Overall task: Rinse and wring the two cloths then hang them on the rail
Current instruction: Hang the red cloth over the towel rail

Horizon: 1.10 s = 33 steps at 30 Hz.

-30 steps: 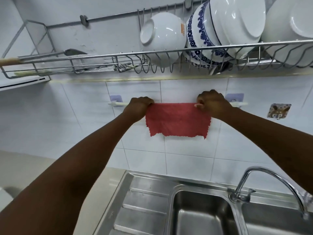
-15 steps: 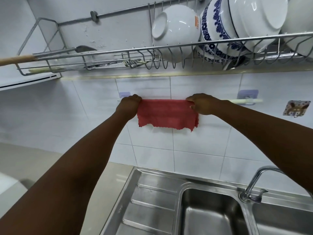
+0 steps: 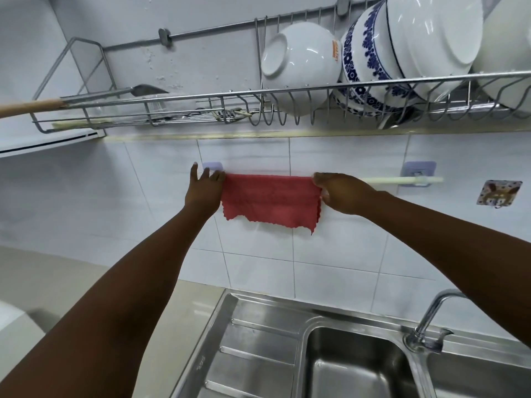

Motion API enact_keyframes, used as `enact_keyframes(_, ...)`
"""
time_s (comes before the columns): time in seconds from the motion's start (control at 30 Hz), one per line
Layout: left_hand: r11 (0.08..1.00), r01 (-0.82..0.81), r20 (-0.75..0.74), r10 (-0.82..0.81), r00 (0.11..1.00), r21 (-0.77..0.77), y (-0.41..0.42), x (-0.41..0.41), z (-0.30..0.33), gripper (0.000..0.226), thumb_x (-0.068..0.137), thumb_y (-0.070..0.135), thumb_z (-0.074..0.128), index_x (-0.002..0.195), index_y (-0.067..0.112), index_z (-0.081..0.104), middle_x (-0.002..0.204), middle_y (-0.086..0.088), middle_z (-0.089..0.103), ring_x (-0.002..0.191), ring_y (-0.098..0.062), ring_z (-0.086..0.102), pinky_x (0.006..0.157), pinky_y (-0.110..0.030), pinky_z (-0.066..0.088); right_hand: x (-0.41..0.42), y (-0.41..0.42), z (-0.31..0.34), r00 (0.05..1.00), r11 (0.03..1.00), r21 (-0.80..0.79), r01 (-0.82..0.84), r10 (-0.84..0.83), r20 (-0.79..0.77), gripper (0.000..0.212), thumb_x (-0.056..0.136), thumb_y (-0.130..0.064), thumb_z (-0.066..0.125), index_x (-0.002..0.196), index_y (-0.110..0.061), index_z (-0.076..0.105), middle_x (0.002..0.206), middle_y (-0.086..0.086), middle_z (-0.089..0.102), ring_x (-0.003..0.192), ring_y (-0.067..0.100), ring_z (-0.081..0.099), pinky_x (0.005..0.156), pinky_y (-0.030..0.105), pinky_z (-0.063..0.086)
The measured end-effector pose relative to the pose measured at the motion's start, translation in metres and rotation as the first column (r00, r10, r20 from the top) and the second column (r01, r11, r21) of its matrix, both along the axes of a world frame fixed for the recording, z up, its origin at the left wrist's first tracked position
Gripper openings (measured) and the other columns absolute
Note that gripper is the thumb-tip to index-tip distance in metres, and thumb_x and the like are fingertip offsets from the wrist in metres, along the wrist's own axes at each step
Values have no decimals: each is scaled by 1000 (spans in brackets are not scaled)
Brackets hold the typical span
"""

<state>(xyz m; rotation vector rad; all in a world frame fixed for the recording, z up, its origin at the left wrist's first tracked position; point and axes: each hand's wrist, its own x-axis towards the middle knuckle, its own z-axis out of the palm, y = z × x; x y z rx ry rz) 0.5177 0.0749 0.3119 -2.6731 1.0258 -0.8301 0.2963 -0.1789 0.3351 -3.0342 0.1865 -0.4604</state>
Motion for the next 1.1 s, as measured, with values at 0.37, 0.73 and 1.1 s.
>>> enact_keyframes(0.37, 897, 241, -125, -305, 944, -371, -32, -39, -31, 44, 82, 6, 51, 124, -4, 54, 119, -25, 64, 114, -44, 57, 94, -55, 49, -15, 9, -9, 979, 1000, -14, -10, 13, 202, 55, 87, -11, 57, 138, -4, 39, 148, 14, 39, 136, 30, 37, 112, 38, 32)
enact_keyframes(0.73, 804, 212, -486, -520, 702, -555, -57, -183, -147, 47, 95, 22, 52, 140, 15, 44, 147, -3, 46, 137, -18, 42, 112, -23, 25, -106, 16, -117, 991, 970, 234, 58, -84, 103, 52, 83, -22, 63, 130, -8, 45, 134, 11, 48, 121, 27, 50, 102, 37, 42)
enact_keyframes(1.1, 931, 144, -874, -364, 323, -335, -97, -341, -281, 53, 92, 15, 56, 142, 6, 39, 149, -13, 42, 140, -25, 37, 116, -31, 25, -296, -12, -285, 874, 775, 437, 456, -300, -382, 43, 81, -15, 64, 121, -3, 53, 125, 17, 54, 118, 29, 51, 100, 35, 38)
